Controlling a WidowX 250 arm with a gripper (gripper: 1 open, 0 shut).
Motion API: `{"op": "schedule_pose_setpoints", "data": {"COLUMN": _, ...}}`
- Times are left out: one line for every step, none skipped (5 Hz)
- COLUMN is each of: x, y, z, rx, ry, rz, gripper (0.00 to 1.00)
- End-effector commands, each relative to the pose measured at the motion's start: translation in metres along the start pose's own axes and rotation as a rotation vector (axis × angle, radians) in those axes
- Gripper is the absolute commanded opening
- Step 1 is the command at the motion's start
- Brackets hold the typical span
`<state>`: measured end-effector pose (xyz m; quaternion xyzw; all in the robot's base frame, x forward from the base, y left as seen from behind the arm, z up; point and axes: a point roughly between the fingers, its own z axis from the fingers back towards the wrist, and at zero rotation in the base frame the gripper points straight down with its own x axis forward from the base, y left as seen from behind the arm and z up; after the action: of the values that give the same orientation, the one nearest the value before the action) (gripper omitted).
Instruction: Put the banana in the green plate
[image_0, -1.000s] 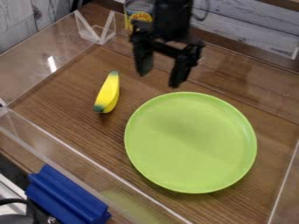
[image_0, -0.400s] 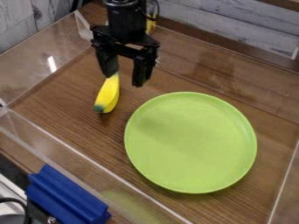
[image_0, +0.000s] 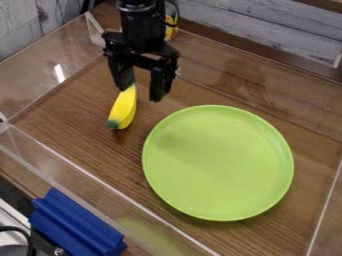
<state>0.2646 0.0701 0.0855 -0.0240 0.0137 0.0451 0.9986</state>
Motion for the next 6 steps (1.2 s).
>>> {"op": "schedule_pose_setpoints", "data": {"x": 0.004, "y": 0.006, "z": 0.003, "rx": 0.003, "ry": -0.033, "rz": 0.004, "gripper": 1.00}}
{"op": "schedule_pose_setpoints", "data": {"x": 0.004, "y": 0.008, "z": -0.002, "rx": -0.003, "ry": -0.025, "rz": 0.005, "gripper": 1.00}}
{"op": "schedule_pose_setpoints", "data": {"x": 0.004, "y": 0.012, "z": -0.007, "rx": -0.008, "ry": -0.018, "rz": 0.005, "gripper": 1.00}}
{"op": "schedule_pose_setpoints", "data": {"x": 0.003, "y": 0.015, "z": -0.012, "rx": -0.014, "ry": -0.014, "rz": 0.005, "gripper": 1.00}}
{"op": "schedule_pose_setpoints", "data": {"x": 0.003, "y": 0.018, "z": -0.017, "rx": -0.024, "ry": -0.010, "rz": 0.006, "gripper": 1.00}}
{"op": "schedule_pose_setpoints", "data": {"x": 0.002, "y": 0.021, "z": -0.020, "rx": -0.034, "ry": -0.007, "rz": 0.005, "gripper": 1.00}}
